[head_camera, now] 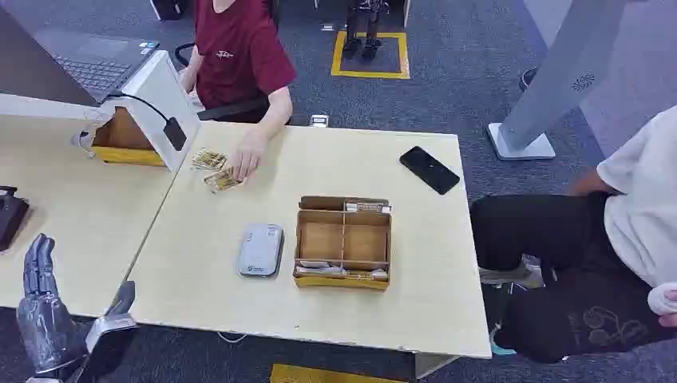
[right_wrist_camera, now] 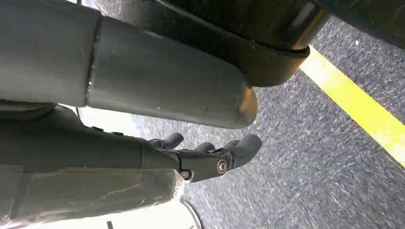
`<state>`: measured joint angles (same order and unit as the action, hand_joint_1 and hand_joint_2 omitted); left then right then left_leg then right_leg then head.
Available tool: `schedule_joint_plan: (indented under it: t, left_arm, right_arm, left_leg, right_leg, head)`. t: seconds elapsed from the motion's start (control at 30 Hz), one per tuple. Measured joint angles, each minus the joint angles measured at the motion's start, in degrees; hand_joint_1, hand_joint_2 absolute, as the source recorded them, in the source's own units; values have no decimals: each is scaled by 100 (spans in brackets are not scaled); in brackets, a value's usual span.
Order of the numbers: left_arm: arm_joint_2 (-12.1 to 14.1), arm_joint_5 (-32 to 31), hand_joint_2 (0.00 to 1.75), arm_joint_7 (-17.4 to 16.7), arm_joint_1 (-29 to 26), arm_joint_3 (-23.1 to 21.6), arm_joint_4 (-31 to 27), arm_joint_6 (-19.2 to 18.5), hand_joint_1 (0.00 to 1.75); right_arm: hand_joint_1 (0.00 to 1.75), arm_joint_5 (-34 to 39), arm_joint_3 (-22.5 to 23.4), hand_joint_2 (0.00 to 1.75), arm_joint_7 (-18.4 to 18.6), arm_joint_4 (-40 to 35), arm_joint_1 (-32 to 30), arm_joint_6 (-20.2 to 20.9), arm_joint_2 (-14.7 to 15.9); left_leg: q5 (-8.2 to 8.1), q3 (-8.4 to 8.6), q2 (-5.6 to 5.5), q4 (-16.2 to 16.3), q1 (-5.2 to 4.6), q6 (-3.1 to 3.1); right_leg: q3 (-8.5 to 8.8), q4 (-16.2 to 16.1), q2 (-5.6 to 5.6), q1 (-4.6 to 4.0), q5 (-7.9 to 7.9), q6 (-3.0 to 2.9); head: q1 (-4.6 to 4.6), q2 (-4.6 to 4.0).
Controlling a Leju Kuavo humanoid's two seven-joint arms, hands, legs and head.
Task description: Pass the card to the sensor for recognition and then transmit it.
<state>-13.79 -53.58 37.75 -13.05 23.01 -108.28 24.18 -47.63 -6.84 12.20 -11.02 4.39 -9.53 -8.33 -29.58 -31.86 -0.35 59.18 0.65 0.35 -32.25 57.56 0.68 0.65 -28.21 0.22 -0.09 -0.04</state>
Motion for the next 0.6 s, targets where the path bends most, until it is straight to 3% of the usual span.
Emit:
schedule_joint_plan:
  t: [0.27,0.6]
  left_arm:
    - [175,-1596,175,90,78,-151,-249,680,0]
    - [420,-3451,175,208,567,-260,-288,1480,0]
  right_arm:
    - [0,-240,0,0,-72,0,-8,-7,-129]
    - [0,-627,46,0,-131,0,-4,-90,-230]
  left_leg:
    - [0,0,1,0,0,0]
    - [1,1,1,0,-1,0]
  right_leg:
    - [-2,0,-1,0,0,0]
    - [-1,0,0,1,1,0]
  head:
    - [2,0]
    - [-2,0]
